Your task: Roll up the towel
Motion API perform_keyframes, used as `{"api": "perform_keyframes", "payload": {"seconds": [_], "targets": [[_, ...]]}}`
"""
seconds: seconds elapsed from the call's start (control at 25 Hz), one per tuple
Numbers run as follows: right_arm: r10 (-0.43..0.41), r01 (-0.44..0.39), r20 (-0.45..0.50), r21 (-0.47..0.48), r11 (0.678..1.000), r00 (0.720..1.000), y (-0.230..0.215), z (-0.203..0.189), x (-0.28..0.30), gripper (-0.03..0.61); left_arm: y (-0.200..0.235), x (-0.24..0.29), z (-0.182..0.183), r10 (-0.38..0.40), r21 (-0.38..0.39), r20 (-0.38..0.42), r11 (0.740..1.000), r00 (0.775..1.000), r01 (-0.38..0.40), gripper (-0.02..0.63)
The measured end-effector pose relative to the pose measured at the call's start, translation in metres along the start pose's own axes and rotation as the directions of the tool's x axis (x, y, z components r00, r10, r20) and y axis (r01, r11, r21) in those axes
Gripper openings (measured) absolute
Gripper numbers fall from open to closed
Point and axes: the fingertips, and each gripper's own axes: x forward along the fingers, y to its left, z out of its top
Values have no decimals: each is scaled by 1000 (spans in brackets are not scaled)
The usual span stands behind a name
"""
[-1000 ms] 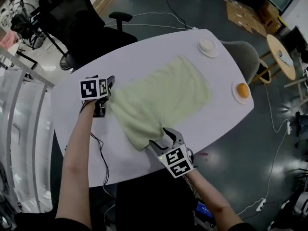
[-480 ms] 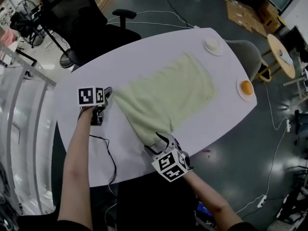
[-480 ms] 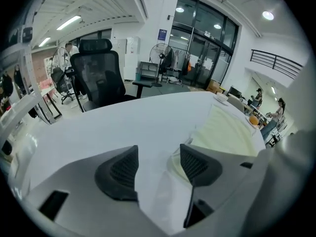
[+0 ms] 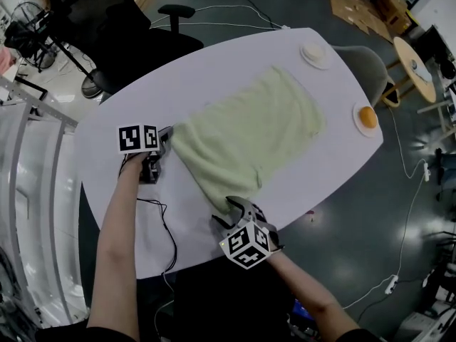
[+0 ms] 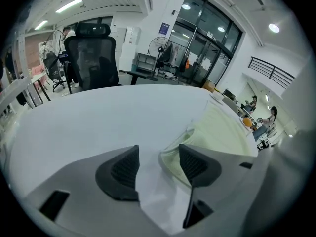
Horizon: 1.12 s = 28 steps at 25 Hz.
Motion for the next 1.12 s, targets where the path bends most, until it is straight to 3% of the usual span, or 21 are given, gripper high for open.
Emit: {"api": "perform_keyframes", "payload": {"seconds": [0.44, 0.56, 0.76, 0.88, 1.12], "targets": [[-44, 43, -50, -28, 999, 998, -1, -19, 15, 190, -16, 20, 0, 91, 128, -36, 988, 995, -86, 114], [-68, 66, -53, -35, 997, 996, -4, -19, 17, 150, -17, 20, 0, 105, 132, -30, 986, 994, -100, 104], [-91, 89, -48, -45, 995, 995, -5, -18, 14, 143, -17, 14, -2, 121, 96, -10, 988, 993, -119, 61], [-94, 92, -45, -52, 994, 995, -7, -17, 11, 54, -17, 13, -4, 126, 115, -12, 986, 992, -124, 44], [-70, 70, -11, -66, 995, 997, -3, -2, -5, 37, -16, 3, 9, 133, 151, -16, 980, 991, -129, 38]]}}
